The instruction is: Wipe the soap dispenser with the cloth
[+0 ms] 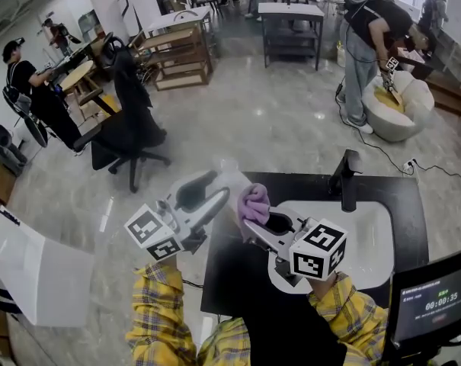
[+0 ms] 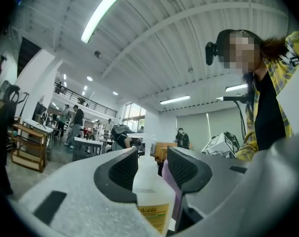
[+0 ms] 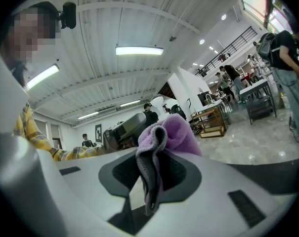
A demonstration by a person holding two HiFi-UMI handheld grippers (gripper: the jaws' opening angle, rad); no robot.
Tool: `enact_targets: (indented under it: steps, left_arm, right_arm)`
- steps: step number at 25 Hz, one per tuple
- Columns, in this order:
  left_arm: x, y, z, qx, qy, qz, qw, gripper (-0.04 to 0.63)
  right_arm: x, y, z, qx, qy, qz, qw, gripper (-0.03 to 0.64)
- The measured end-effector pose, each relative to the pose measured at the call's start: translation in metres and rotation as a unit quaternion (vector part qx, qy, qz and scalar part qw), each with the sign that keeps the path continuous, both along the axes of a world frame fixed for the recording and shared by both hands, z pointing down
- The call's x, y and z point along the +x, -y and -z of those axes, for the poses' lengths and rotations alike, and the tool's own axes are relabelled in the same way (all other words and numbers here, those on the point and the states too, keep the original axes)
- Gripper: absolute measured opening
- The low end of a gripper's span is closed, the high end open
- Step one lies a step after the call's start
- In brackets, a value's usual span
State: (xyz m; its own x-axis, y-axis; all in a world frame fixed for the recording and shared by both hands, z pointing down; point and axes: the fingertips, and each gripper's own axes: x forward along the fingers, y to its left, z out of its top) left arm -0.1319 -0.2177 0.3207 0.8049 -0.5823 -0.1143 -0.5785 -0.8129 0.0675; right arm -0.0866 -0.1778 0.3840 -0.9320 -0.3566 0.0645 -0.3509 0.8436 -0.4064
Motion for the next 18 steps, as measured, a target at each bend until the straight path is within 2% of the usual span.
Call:
enact_targets:
  steps: [4,8,13,18]
  left_arm:
    - [0.003,-0.001,-0.005,0.000,0.003,0.006,1.0000,0.161]
    - [0.003,-0.002,-0.009,-0.003,0.002,0.016,0.9999,0.161]
    - [-0.003,-0.006,-0.009,-0.009,0.006,0.025,0.9996,0.161]
    - [-0.012,-0.007,-0.009,-0.004,0.012,0.067,0.9977,0.161]
  right_arm:
    - [0.003,-0.001,-0.020,-0.016,-0.011,-0.007,1.000,0.080]
    - [0.004,0.000,-0.053,-0.052,-0.035,-0.015,0.998,0.080]
    - [0.001,0.000,-0.071,-0.079,-0.040,-0.014,0.996,0.080]
    - [-0.001,-0.002,-0.085,-0.089,-0.057,-0.014,0.994,0.080]
